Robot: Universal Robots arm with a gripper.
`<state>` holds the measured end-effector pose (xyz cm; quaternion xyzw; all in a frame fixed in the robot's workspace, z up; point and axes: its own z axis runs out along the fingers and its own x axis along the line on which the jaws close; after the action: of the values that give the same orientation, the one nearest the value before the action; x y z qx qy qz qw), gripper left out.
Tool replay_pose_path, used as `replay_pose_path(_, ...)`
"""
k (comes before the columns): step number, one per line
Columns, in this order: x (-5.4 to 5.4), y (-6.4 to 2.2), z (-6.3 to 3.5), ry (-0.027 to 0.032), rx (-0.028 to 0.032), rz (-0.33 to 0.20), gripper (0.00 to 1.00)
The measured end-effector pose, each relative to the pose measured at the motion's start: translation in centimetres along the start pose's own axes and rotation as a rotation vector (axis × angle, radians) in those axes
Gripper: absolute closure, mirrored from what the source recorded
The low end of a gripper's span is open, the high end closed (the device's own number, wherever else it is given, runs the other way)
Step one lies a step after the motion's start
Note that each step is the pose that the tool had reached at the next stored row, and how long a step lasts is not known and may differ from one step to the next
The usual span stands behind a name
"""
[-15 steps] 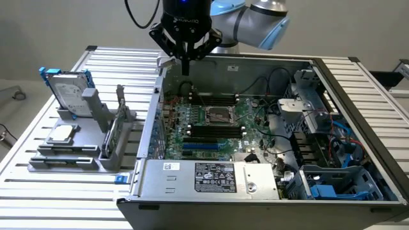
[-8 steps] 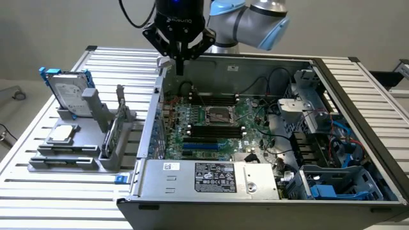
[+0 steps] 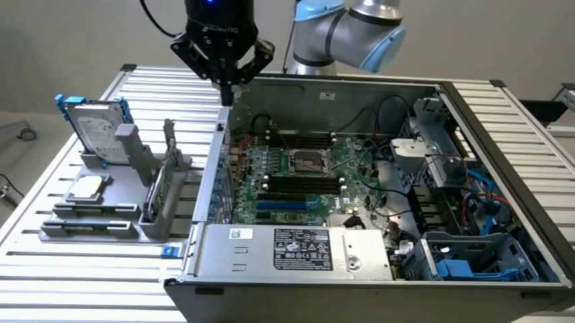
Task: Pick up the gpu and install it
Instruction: 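Reach for the gpu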
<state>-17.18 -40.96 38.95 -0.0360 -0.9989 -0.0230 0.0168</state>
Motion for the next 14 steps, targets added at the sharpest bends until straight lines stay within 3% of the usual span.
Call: replay_pose_path(14,6.3,-0.28,1.92,-0.0001,0.0031,0.0,0.89)
